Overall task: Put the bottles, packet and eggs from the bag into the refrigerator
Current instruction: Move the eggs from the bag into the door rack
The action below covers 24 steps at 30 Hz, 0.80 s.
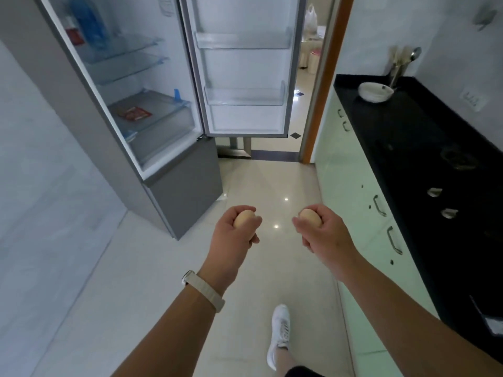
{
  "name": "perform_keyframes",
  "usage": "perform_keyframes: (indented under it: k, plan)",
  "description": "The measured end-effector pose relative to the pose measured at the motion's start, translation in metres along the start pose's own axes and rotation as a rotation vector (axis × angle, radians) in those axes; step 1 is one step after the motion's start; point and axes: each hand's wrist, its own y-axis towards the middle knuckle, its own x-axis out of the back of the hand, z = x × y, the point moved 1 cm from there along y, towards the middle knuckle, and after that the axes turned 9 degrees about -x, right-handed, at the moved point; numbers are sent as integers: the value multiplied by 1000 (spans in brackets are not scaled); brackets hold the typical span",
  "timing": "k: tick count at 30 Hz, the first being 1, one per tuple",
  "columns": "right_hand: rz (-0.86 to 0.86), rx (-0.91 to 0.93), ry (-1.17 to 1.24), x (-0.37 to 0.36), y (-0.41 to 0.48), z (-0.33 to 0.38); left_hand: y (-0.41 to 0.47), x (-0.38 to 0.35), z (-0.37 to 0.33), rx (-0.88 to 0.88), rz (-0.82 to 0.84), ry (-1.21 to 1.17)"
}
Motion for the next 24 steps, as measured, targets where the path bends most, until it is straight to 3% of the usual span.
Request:
perform_keyframes:
  k: [15, 24]
  plan:
    - [175, 32, 2, -18, 234, 65, 214, -27, -24, -31, -103, 48]
    - [215, 37, 21, -39, 313, 90, 291, -31, -37, -31, -180, 59]
